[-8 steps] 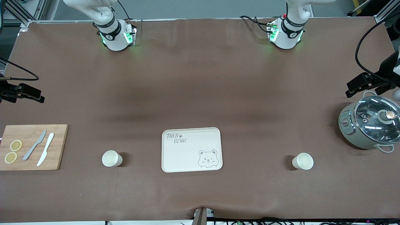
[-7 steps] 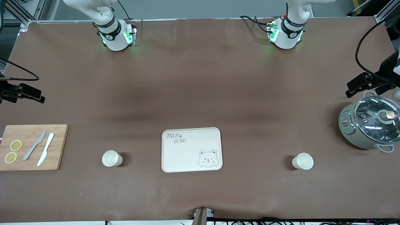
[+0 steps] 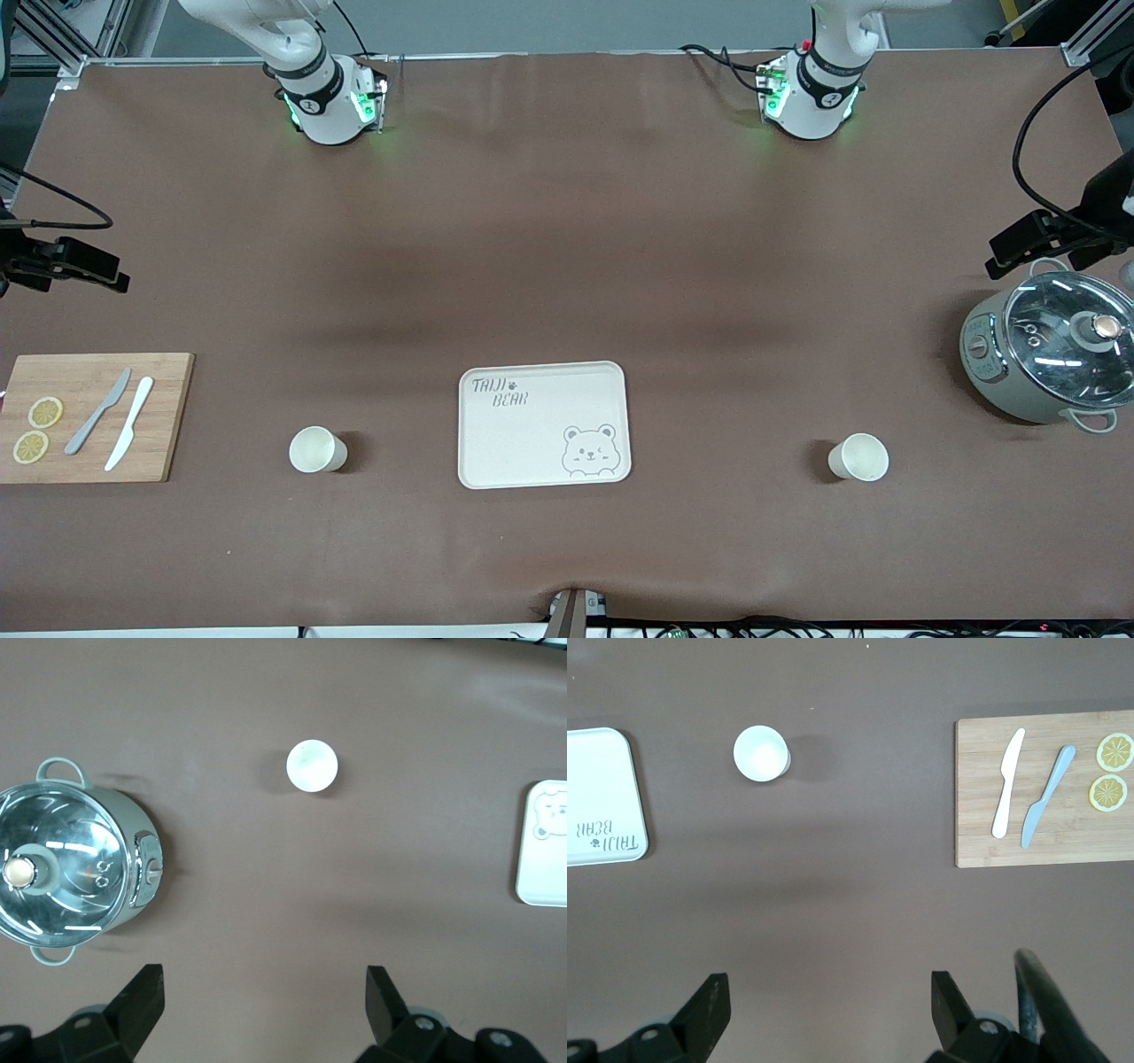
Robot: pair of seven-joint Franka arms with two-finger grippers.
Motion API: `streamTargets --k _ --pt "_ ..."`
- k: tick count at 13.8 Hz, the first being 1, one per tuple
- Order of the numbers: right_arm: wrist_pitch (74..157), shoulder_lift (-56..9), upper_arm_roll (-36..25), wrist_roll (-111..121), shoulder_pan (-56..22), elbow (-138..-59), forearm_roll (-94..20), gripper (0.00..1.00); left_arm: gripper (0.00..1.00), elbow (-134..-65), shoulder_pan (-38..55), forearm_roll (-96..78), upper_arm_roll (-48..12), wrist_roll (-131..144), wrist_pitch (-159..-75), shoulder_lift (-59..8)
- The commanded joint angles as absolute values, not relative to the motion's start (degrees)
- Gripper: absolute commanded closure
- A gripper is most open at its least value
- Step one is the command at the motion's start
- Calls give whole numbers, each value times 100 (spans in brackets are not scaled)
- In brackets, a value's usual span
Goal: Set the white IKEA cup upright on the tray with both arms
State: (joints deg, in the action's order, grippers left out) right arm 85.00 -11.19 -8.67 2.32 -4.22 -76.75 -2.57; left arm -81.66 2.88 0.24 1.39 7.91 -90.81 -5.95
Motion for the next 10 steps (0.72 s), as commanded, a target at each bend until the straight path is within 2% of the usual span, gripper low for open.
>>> streamTargets --k 1,5,10 --pt "8552 -1028 -835 123 -439 -7778 -308 0 0 -8235 193 -53 123 694 -9061 -799" --pt "8613 -1063 -826 166 -448 -7752 -316 0 0 -8200 62 -26 123 528 -9341 -1317" --pt "9113 -1519 -809 176 -659 -7673 -334 0 0 -8183 62 -26 123 510 -10202 -1977"
